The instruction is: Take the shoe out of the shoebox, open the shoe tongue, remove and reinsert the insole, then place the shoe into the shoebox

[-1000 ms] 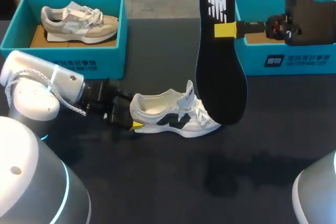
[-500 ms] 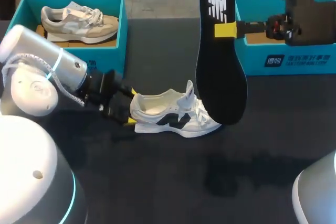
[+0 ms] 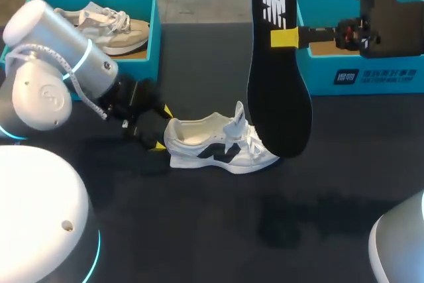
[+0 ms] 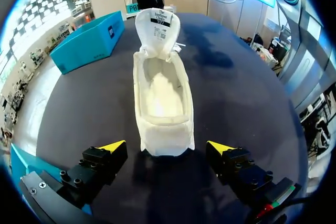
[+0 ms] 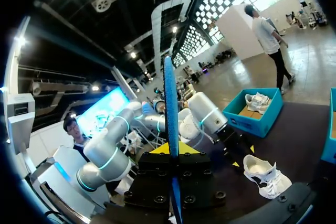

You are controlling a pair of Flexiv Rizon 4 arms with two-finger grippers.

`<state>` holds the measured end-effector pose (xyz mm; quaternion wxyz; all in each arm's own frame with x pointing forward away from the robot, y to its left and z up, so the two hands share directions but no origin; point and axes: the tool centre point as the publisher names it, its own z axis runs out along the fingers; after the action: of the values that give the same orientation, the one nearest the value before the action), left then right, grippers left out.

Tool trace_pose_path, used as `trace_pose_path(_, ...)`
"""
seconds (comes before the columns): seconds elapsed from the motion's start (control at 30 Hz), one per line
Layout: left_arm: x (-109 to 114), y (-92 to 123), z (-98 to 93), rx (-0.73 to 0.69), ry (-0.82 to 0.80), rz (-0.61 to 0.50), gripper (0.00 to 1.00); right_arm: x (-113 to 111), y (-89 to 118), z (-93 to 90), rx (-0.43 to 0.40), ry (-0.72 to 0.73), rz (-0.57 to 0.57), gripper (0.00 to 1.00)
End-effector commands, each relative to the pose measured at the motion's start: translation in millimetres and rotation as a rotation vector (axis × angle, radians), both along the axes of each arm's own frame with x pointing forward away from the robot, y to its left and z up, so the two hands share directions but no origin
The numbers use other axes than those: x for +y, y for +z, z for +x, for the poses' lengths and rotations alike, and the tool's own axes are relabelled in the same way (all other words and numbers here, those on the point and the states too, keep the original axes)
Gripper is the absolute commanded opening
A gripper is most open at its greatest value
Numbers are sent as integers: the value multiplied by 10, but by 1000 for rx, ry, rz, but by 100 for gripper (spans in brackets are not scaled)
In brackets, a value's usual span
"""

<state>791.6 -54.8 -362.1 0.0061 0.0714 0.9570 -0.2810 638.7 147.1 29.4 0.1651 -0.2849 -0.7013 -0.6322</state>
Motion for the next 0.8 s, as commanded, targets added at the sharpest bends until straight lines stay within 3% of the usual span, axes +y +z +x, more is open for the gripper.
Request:
trace_pose_path(0.03, -1, 119, -2, -17, -19, 153, 100, 25, -4, 21, 1, 1, -1, 0)
trace_pose_path(0.5, -6, 254, -1, -80, -31, 335, 100, 25, -4, 21, 1, 1, -1, 0)
trace_pose_path(0.8, -6, 254, -1, -80, -31, 335, 100, 25, -4, 21, 1, 1, -1, 0)
